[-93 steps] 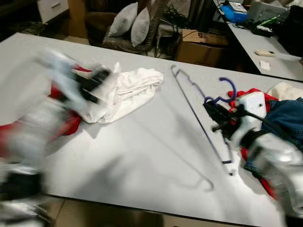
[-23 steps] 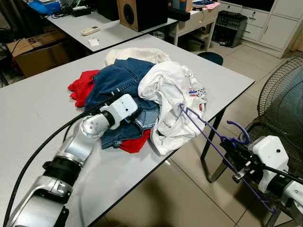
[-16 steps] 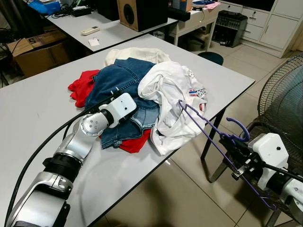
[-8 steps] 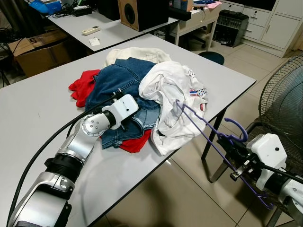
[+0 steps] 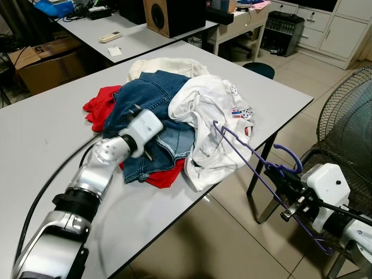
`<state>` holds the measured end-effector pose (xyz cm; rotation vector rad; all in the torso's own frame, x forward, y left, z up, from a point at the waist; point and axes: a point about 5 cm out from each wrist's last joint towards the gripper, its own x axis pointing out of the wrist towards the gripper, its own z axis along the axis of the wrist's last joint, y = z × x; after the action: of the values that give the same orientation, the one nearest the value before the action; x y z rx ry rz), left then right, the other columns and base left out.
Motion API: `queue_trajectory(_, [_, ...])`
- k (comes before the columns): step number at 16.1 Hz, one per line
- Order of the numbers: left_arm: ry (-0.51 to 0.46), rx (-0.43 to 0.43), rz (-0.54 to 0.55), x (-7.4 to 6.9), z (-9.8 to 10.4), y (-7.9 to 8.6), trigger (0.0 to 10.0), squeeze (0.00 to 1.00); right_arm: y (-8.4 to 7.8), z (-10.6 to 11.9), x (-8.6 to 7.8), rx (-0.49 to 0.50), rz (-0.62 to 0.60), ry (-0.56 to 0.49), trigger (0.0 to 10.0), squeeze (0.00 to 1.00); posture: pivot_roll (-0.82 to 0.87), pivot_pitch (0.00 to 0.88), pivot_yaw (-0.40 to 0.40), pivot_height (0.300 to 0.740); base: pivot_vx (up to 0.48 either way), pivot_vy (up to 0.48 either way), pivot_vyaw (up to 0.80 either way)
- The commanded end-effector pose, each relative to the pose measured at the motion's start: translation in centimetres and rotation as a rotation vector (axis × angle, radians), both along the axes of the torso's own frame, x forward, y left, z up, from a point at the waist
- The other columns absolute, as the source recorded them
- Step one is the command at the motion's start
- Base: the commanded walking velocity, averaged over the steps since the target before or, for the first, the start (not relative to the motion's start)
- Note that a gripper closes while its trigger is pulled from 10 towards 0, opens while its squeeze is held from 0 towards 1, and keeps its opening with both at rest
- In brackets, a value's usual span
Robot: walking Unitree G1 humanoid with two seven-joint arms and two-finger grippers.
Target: Hang hanger
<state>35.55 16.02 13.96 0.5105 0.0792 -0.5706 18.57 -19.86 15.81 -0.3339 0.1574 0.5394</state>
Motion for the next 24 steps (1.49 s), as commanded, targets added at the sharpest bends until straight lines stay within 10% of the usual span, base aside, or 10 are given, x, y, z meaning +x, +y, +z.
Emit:
queue_trajectory(1, [-0.045,-0.209,0.106,1.3,2.9,1.2,0.0,0.0,0.3,0.2,0.2,0.002,0.016,-0.023,10.0,0.0,-0.12,0.0,0.083,0.74,0.0,0.0,0.0])
queue_trajectory(6, [-0.278,-0.558,0.127,2.6,11.8,3.2,0.0,0.0,0.8,0.1,0.6,0.015,0.034,-0.037,10.0,0.0,-0.11,0.0,0.083,0.74,0.0,0.0,0.0])
queue_trajectory(10, [-0.618,-0.637,0.208,1.6,20.6,7.2,0.0,0.0,1.1,0.1,0.8,0.026,0.037,-0.047,10.0,0.0,-0.09,0.0,0.08,0.74,0.0,0.0,0.0])
queue_trajectory(14, [-0.78,-0.632,0.258,0.3,24.3,9.0,0.0,0.0,1.2,0.1,1.1,0.032,0.039,-0.056,10.0,0.0,-0.08,0.0,0.076,0.74,0.0,0.0,0.0])
queue_trajectory(20, [-0.481,-0.405,0.222,1.3,15.5,7.7,0.0,0.0,1.5,0.0,1.1,0.039,0.048,-0.057,10.0,0.0,-0.07,0.0,0.075,0.74,0.0,0.0,0.0])
queue_trajectory(24, [-0.366,0.048,0.274,0.5,12.0,10.5,0.0,0.0,1.8,-0.3,0.9,0.042,0.066,-0.041,10.0,0.0,-0.06,0.0,0.065,0.74,0.0,0.0,0.0])
